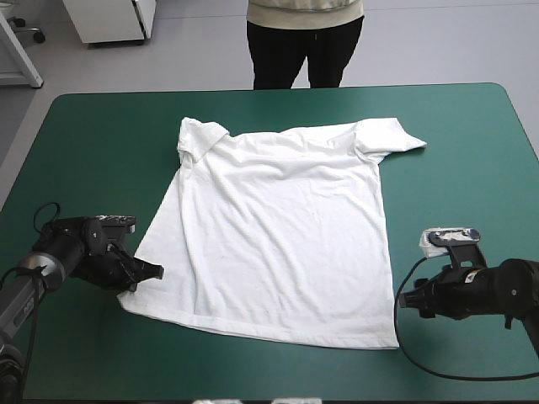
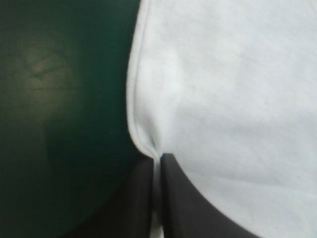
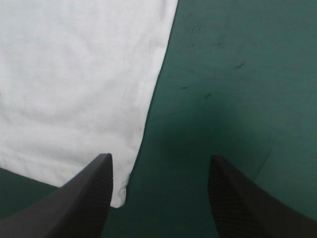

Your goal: Fold the cloth

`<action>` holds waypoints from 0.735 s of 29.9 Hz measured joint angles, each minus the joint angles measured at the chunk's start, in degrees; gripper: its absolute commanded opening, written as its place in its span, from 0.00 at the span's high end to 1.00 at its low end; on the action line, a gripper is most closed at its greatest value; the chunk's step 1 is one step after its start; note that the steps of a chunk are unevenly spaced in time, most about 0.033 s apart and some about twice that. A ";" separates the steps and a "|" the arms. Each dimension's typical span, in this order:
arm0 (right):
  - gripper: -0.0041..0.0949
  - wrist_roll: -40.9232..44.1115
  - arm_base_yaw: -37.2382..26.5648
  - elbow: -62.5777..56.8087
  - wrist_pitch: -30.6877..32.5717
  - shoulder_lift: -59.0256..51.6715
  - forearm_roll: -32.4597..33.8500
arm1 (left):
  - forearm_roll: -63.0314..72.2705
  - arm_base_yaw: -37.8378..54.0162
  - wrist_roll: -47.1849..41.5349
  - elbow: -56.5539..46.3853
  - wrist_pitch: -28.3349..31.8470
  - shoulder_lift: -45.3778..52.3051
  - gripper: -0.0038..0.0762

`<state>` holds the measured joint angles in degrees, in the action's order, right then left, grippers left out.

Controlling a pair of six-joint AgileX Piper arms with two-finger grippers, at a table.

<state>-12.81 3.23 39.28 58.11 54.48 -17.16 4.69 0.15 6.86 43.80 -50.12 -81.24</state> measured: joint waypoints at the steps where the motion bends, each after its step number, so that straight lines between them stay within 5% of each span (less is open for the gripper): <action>1: 0.43 -0.07 0.14 -0.92 -0.30 0.00 -0.11 | 0.04 0.00 0.14 0.00 0.00 0.00 0.96; 13: 0.43 8.67 18.35 -5.50 -7.75 7.35 0.85 | 0.46 0.00 0.43 0.01 -0.12 -0.04 0.96; 20: 0.43 22.03 29.05 -4.08 -8.43 15.55 12.01 | 0.51 0.00 0.61 0.01 -0.01 -0.11 0.96; 22: 0.51 22.66 29.88 -3.32 -7.62 16.95 12.55 | 0.51 0.00 0.61 0.01 0.04 -0.11 0.96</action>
<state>9.85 33.12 35.96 50.49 71.43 -4.61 5.19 0.15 7.47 43.81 -50.08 -81.35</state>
